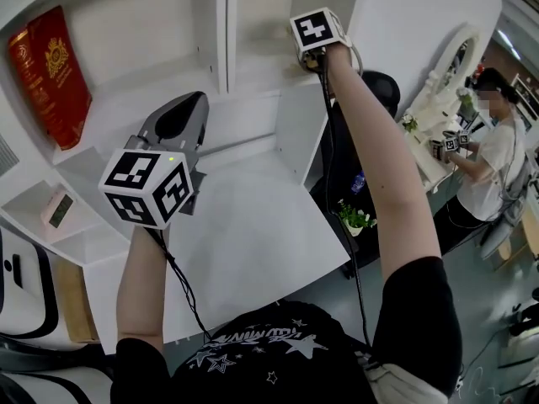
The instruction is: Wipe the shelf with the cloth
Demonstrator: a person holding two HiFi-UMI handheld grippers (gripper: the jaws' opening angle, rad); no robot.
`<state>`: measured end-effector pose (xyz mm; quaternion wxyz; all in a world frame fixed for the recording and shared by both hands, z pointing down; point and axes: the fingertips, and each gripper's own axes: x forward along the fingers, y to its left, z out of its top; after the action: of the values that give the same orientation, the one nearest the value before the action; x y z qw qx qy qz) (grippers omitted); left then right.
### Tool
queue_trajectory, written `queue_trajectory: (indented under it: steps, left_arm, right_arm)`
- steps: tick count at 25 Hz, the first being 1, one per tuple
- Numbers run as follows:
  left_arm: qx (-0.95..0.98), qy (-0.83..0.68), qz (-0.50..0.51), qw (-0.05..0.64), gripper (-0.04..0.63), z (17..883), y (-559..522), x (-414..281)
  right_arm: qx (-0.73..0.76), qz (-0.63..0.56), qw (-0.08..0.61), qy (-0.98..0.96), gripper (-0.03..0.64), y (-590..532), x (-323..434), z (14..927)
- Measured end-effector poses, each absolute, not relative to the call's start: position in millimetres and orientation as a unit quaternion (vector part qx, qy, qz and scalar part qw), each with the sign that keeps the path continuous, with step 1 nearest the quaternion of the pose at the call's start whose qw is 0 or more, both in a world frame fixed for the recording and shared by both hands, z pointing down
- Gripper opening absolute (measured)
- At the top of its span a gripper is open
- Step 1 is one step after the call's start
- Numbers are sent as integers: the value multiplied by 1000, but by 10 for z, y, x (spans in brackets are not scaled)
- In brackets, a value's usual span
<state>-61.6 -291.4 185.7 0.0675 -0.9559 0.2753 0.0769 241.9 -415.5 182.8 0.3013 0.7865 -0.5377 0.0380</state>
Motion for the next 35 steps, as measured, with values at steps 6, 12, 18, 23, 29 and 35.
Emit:
queue_trajectory:
  steps: [6, 12, 18, 23, 29, 35]
  left_arm:
    - [-964, 249, 71, 61, 3, 1974, -2743, -599]
    - [-967, 243, 60, 51, 3, 2138, -2608, -551]
    - [-960, 272, 47, 51, 3, 2273, -2482, -515]
    - [-949, 309, 27, 52, 3, 2476, -2350, -412]
    - [-935, 354, 18, 27, 3, 2814, -2048, -326]
    - [-912, 408, -18, 27, 3, 3308, -1585, -239]
  right_arm:
    - [808, 39, 268, -523, 83, -3702, 2516, 1820]
    - [809, 57, 209, -547, 83, -3353, 2525, 1797]
    - [787, 50, 157, -595, 83, -3190, 2506, 1781]
    - [760, 34, 123, -638, 83, -3116, 2497, 1837]
    - [708, 1, 95, -700, 83, -2947, 2321, 1947]
    - [637, -39, 70, -766, 83, -2608, 2175, 2198]
